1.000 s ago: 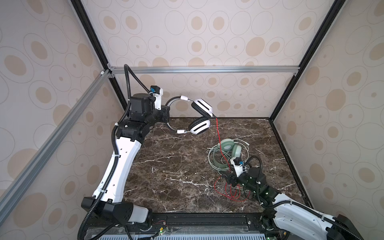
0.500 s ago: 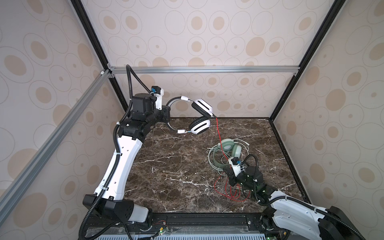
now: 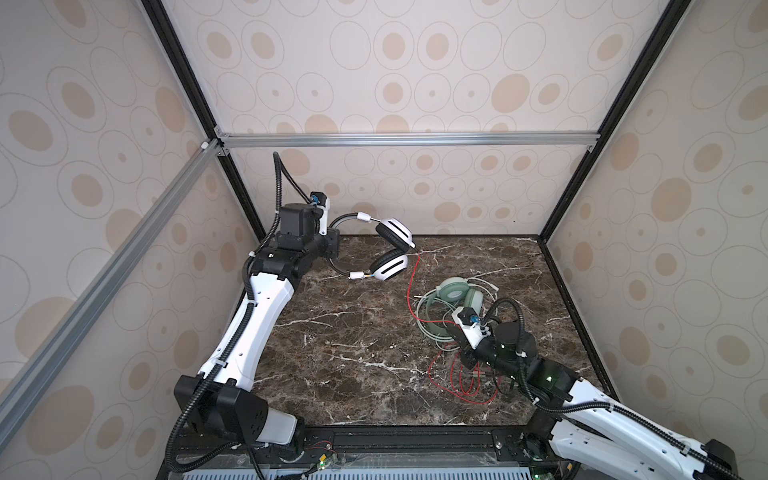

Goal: Wrap the headphones

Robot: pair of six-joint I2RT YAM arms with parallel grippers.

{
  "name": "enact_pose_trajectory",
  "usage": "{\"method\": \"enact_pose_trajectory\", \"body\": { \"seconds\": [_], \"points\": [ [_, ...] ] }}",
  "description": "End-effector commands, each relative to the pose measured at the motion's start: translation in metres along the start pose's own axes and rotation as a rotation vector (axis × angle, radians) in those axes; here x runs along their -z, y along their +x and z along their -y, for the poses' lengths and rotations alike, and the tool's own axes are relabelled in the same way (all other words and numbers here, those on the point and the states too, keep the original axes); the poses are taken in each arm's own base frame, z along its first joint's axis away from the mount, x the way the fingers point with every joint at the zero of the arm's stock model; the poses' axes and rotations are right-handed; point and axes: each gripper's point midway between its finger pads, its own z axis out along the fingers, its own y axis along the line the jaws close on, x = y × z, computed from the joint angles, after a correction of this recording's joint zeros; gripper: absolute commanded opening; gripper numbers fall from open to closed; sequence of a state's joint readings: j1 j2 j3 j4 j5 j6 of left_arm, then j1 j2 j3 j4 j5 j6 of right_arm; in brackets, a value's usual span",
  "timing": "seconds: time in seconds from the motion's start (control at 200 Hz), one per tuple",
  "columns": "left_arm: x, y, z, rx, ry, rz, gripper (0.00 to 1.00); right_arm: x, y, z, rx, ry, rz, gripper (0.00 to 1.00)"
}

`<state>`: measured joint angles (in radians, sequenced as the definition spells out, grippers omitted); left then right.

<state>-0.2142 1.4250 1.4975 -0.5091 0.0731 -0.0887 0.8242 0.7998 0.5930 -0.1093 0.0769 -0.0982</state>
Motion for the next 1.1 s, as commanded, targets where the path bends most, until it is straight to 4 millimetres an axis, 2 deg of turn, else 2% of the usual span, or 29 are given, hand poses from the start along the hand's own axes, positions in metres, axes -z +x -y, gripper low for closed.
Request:
{"method": "enact_pose_trajectory", "body": {
  "seconds": [0.0, 0.15, 0.25, 0.395, 0.64, 0.85, 1.095],
  "points": [
    [0.012, -0.016, 0.002, -0.073, 0.004, 0.103, 0.00, 0.000, -0.009, -0.004, 0.176, 0.047, -0.107, 0.00],
    [0.002, 0.016, 0.013, -0.138, 0.038, 0.035, 0.00, -0.008, -0.055, -0.017, 0.292, 0.040, -0.136, 0.00],
    [0.001, 0.032, 0.027, -0.163, 0.092, 0.014, 0.00, -0.014, -0.085, -0.013, 0.301, 0.065, -0.147, 0.00],
    [0.007, 0.049, 0.053, -0.204, 0.193, 0.009, 0.00, -0.029, -0.112, -0.004, 0.314, 0.124, -0.199, 0.00],
    [0.035, 0.056, 0.090, -0.228, 0.360, 0.068, 0.00, -0.048, -0.127, 0.023, 0.263, 0.201, -0.269, 0.00],
    [0.059, 0.052, 0.106, -0.224, 0.467, 0.127, 0.00, -0.053, -0.125, 0.050, 0.149, 0.220, -0.299, 0.00],
    [0.073, 0.051, 0.120, -0.221, 0.561, 0.163, 0.00, -0.053, -0.124, 0.061, 0.085, 0.210, -0.302, 0.02]
  ]
}}
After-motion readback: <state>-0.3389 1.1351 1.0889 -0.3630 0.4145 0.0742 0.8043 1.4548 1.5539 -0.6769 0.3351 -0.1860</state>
